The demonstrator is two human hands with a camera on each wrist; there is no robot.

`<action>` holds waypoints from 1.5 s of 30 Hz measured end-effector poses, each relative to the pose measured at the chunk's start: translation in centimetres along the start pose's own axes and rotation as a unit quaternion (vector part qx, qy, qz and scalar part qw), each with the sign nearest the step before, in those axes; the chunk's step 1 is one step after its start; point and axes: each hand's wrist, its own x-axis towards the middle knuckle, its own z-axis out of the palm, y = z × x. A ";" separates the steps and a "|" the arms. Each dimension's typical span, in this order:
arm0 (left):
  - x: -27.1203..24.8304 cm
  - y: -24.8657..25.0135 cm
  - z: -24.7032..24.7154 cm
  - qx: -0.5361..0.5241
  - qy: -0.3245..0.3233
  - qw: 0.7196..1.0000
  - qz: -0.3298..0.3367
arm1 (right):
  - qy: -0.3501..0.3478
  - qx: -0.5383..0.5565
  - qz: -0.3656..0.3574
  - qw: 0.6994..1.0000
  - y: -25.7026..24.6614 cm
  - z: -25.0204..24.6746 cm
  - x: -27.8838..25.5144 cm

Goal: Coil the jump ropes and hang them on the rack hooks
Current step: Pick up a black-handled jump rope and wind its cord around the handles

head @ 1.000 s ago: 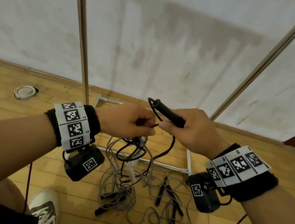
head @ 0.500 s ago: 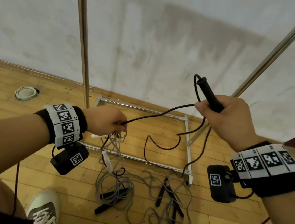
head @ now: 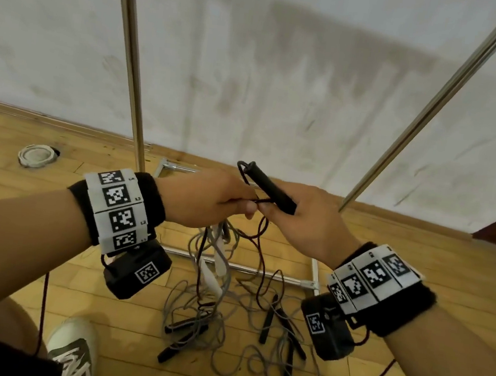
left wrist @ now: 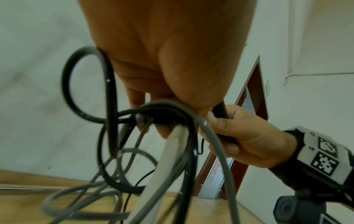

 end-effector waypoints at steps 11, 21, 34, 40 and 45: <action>-1.3 -3.3 0.6 0.008 -0.053 0.997 -0.046 | 0.084 0.044 -0.017 0.995 0.2 -3.6 0.5; -2.5 -5.1 1.1 -0.023 -0.054 0.991 -0.121 | 0.196 0.159 0.046 0.967 1.9 -6.2 0.2; 0.9 1.2 2.4 -0.164 -0.008 0.986 -0.011 | 0.145 0.012 -0.055 0.988 0.4 -4.5 -0.3; 0.7 -0.1 2.2 -0.178 -0.006 0.982 -0.061 | 0.185 -0.043 -0.005 0.982 1.6 -5.6 -0.7; 0.3 -1.8 3.4 -0.152 -0.080 0.980 -0.104 | 0.274 0.025 0.032 0.961 2.6 -6.9 -0.2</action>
